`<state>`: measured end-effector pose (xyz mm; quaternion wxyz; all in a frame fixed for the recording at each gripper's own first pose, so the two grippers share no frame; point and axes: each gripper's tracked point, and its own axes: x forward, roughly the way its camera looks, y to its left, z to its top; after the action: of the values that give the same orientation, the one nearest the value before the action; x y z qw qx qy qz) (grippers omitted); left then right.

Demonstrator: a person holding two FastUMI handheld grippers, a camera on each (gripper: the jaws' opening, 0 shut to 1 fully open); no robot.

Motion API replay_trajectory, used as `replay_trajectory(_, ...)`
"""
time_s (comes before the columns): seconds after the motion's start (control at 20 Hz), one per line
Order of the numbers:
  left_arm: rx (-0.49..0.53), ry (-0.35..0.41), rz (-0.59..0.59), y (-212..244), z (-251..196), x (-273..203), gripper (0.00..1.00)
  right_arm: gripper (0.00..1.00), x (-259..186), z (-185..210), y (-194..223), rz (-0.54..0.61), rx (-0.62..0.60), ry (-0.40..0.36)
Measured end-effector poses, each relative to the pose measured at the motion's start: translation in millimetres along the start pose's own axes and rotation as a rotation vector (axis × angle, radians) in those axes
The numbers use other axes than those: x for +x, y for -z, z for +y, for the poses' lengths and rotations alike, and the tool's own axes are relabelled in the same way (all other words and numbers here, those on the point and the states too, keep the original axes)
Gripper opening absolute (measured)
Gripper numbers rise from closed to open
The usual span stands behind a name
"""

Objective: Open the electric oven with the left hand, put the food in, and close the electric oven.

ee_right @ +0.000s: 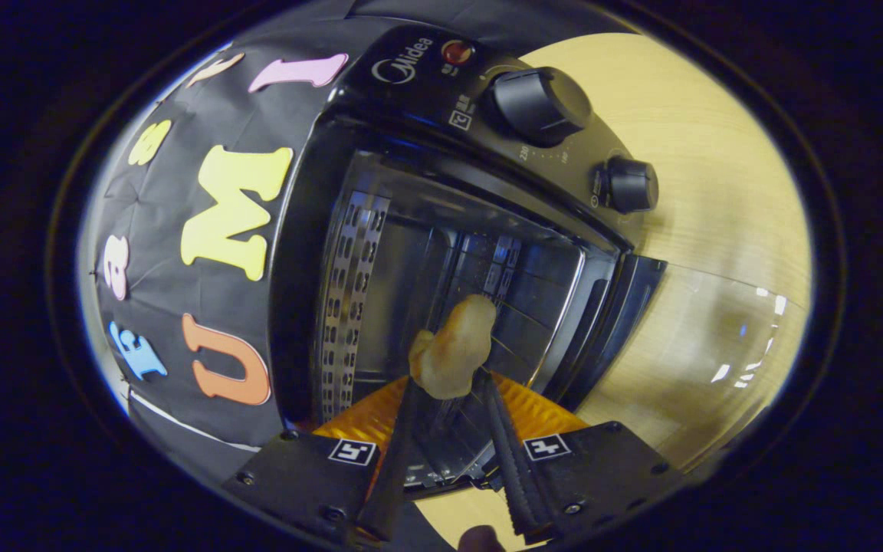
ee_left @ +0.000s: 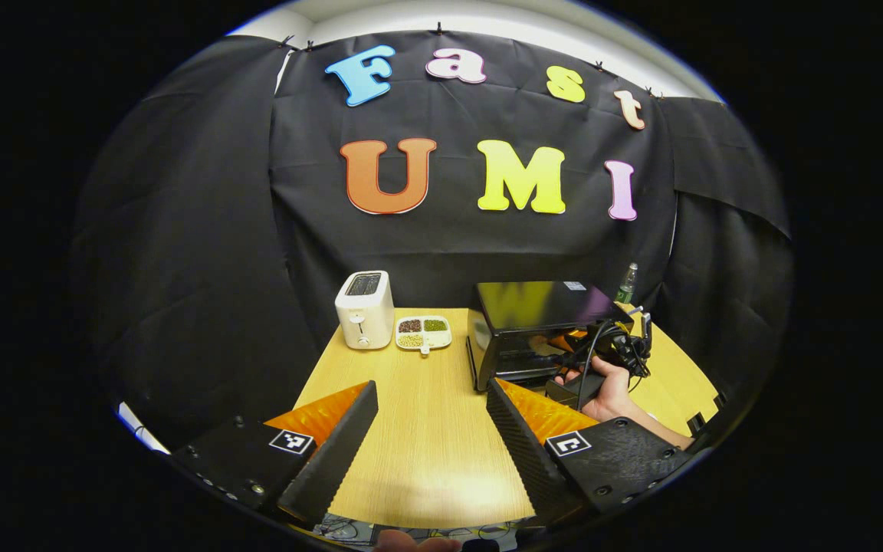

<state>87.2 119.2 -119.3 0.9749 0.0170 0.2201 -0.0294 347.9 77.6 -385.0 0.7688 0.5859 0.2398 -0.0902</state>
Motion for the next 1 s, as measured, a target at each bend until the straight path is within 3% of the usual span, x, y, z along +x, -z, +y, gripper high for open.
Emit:
replay_trajectory(0.05, -0.002, 0.004, 0.000, 0.5, -2.1, -0.4, 0.94, 0.64, -1.7, -0.2, -1.5, 0.002, -0.019, 0.008)
replay_trajectory(0.1, -0.003, 0.006, -0.003, -0.1, -4.2, -1.6, 0.94, 0.53, -4.2, -0.1, -2.5, 0.001, -0.042, 0.012)
replay_trajectory(0.2, -0.005, 0.009, -0.002, -0.4, -7.9, -4.9, 0.94, 0.58, -9.9, -2.2, -2.6, -0.001, -0.109, 0.032)
replay_trajectory(0.25, -0.008, 0.012, -0.004, -0.3, -9.5, -6.4, 0.94, 0.75, -14.7, -3.7, -4.3, -0.010, -0.145, 0.041)
replay_trajectory(0.3, -0.011, 0.015, -0.006, 1.1, -13.0, -7.5, 0.94, 0.67, -18.6, -5.9, -6.4, -0.021, -0.179, 0.045)
replay_trajectory(0.35, -0.013, 0.016, -0.008, 0.2, -14.8, -8.4, 0.94, 0.74, -22.6, -7.6, -7.4, -0.021, -0.206, 0.052)
replay_trajectory(0.6, -0.039, 0.028, -0.027, -4.8, -29.8, -13.4, 0.94, 0.75, -59.3, -18.9, 2.0, 0.045, -0.274, 0.084)
replay_trajectory(0.65, -0.042, 0.031, -0.038, -5.9, -33.7, -13.1, 0.94, 0.80, -73.9, -21.8, 7.8, 0.075, -0.287, 0.091)
replay_trajectory(0.75, -0.042, 0.036, -0.049, -3.9, -41.4, -11.3, 0.94, 0.75, -106.0, -27.0, 15.4, 0.122, -0.371, 0.114)
replay_trajectory(0.8, -0.045, 0.040, -0.052, -1.9, -45.4, -10.2, 0.94, 0.82, -120.4, -31.0, 17.4, 0.142, -0.417, 0.129)
replay_trajectory(0.9, -0.061, 0.061, -0.050, 4.6, -57.2, -8.5, 0.95, 0.83, -156.2, -44.2, 13.3, 0.188, -0.505, 0.185)
replay_trajectory(1.0, -0.075, 0.084, -0.055, 7.1, -70.0, -6.2, 0.95, 0.77, -188.0, -48.4, 6.2, 0.214, -0.597, 0.211)
